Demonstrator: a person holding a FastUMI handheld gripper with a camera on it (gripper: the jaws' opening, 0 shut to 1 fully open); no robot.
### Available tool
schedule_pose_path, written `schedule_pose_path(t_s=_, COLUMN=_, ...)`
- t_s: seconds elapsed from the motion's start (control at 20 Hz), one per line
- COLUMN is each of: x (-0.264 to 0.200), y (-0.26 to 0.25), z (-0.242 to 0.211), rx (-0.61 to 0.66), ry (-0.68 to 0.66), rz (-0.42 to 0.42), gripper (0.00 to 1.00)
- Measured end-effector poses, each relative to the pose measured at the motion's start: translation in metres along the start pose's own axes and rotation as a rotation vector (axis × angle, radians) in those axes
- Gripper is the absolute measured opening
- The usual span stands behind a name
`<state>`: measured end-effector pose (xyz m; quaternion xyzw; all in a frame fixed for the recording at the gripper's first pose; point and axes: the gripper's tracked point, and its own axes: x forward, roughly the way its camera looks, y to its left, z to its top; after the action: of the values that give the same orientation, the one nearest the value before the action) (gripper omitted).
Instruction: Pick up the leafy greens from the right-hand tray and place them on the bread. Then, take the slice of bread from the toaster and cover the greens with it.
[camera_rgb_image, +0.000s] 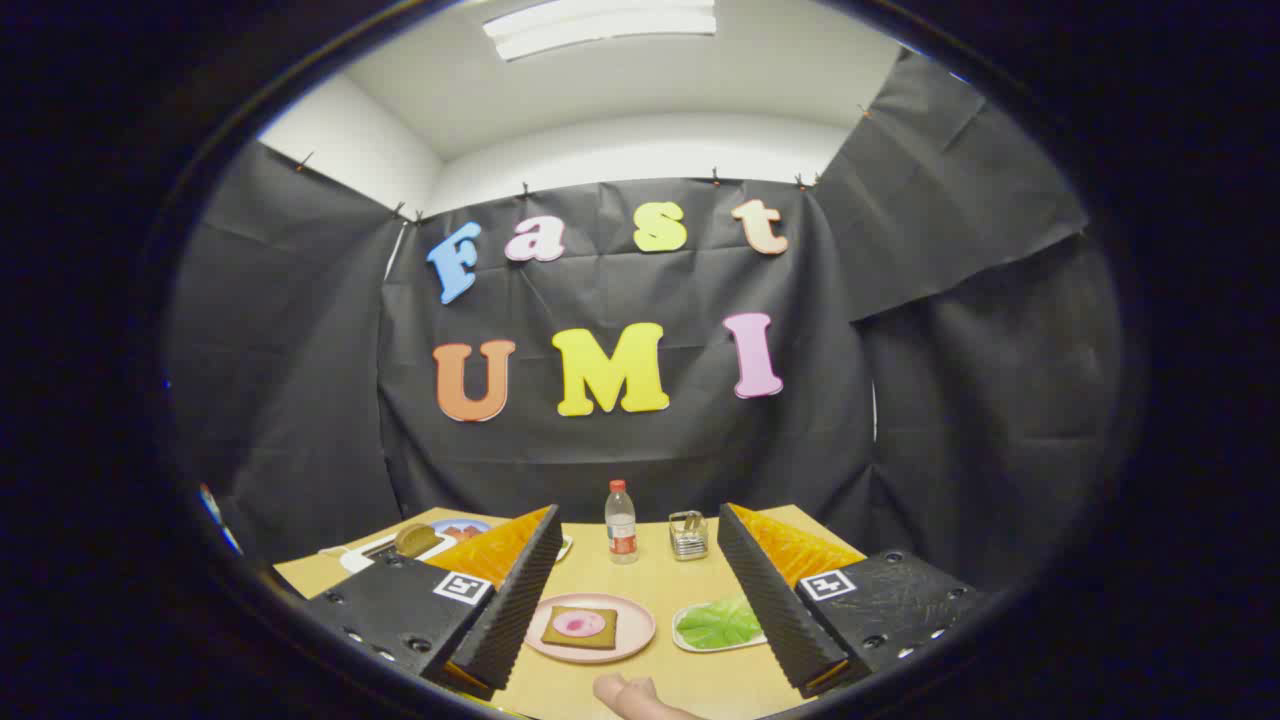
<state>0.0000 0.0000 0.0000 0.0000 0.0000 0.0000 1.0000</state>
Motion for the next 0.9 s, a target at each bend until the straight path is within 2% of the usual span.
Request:
schedule_pose_path(t_s=0.25, x=-0.006, y=0.030, z=-0.005, rx=0.036, ry=0.010, rz=0.024, gripper=0.96)
schedule_pose_path(t_s=0.4, x=-0.007, y=0.043, z=0.000, rx=0.011, ry=-0.017, rz=0.039, gripper=0.96)
schedule_pose_path(t_s=0.9, x=0.001, y=0.035, z=-0.015, rx=-0.037, ry=0.050, rz=-0.035, gripper=0.96)
